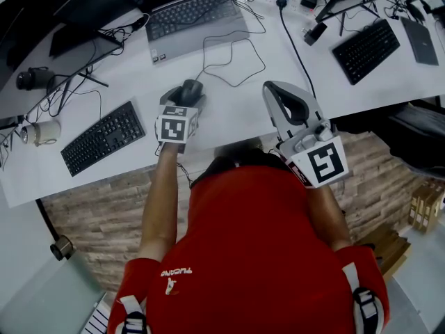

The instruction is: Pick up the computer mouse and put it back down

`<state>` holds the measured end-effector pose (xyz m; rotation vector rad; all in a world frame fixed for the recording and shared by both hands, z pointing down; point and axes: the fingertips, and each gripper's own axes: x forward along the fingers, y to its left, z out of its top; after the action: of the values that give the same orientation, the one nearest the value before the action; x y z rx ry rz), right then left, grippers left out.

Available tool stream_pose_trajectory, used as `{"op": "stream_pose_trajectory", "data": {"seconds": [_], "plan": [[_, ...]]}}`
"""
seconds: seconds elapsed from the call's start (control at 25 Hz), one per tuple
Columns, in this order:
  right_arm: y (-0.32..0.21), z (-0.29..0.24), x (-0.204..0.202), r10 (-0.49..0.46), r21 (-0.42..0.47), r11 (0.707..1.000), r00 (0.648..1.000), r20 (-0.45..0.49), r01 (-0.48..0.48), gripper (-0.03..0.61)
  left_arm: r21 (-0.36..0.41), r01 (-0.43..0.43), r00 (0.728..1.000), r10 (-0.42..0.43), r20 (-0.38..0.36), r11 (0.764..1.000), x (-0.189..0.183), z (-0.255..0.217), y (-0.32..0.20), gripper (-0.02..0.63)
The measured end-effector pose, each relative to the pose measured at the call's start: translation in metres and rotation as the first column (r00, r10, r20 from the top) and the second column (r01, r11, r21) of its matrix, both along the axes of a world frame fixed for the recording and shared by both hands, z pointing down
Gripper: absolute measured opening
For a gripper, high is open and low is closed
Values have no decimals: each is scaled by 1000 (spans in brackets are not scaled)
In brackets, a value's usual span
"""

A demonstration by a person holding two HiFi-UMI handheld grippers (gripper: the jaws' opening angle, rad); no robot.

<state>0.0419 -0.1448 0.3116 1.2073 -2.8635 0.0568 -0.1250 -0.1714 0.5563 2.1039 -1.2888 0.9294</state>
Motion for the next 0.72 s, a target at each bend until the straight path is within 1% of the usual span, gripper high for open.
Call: {"op": "stream_pose_trajectory", "data": {"seconds": [0.16,0.44,0.56,0.72], "plan": [[-1,-1,-1,-3,1,1000,1000,3,3,3,1,2,1000,-2,-3,1000,1,0,-1,307],[-3,1,-2,-10,-1,1000,1000,6,10,3,12,1,999,-1,-35,1000,2,-6,-1,311],[-3,0,-3,-14,-2,1000,1000,8,14,5,37,14,999,-12,-40,999,0,-16,-2,310],[-1,-1,-4,-21,2,1000,1000,13,21,3,105,29,997,-22,-71,994,0,-47,-2,310]]}}
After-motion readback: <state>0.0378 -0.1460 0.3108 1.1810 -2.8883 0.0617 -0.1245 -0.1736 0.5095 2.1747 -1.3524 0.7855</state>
